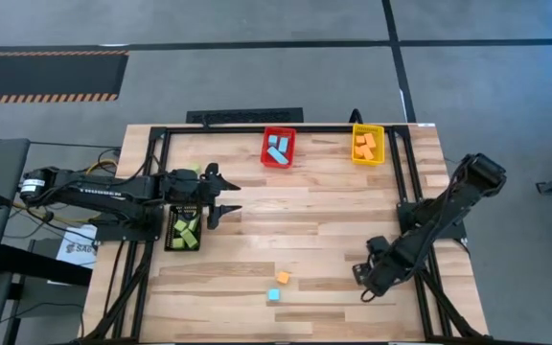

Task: Sort & place blocks by color
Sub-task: Put the blue block into the red bin

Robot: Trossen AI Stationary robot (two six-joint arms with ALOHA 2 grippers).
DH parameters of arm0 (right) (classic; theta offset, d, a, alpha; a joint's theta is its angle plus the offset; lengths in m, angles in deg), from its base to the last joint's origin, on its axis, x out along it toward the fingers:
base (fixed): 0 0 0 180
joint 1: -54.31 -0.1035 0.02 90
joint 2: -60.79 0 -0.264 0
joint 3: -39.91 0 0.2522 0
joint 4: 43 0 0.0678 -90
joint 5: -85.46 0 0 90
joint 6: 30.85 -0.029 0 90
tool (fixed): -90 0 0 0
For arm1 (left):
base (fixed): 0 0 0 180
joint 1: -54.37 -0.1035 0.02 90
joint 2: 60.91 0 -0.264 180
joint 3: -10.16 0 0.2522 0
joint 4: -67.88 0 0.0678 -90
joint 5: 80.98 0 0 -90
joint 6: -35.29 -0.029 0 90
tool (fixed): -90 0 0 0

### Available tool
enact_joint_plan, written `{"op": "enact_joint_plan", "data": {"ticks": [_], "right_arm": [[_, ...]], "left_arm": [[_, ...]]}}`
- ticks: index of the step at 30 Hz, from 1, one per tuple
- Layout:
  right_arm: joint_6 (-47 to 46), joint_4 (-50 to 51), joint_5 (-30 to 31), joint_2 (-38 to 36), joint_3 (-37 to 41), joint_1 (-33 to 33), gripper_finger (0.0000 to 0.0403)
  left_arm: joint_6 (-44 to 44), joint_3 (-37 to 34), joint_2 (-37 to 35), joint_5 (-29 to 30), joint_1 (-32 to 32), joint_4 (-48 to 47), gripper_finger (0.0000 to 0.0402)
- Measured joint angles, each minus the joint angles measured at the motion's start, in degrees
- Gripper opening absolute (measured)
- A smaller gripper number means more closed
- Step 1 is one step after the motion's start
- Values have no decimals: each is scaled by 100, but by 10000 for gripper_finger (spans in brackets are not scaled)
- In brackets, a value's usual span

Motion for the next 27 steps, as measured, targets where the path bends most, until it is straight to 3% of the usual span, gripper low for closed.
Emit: {"op": "enact_joint_plan", "data": {"ticks": [3, 8, 15, 18, 23, 27], "right_arm": [[-202, 153, 252, -3, 17, -106, 306], [1642, 3, 302, -5, 20, -115, 306], [3185, 29, 300, -5, 20, 48, 306], [4867, -109, 304, -5, 20, 104, 306], [8469, -483, 311, 25, 20, 100, 306], [10204, -403, 314, 25, 20, 100, 306]], "left_arm": [[-2, 0, 0, 2, 0, 0, 258], [-43, 0, 0, 2, 0, 16, 258], [94, -2, 0, -4, 0, -20, 258], [67, -4, 0, -4, 0, 16, 258], [84, -4, -2, -4, 0, 31, 258], [218, -4, -2, 0, 0, -74, 258]]}}
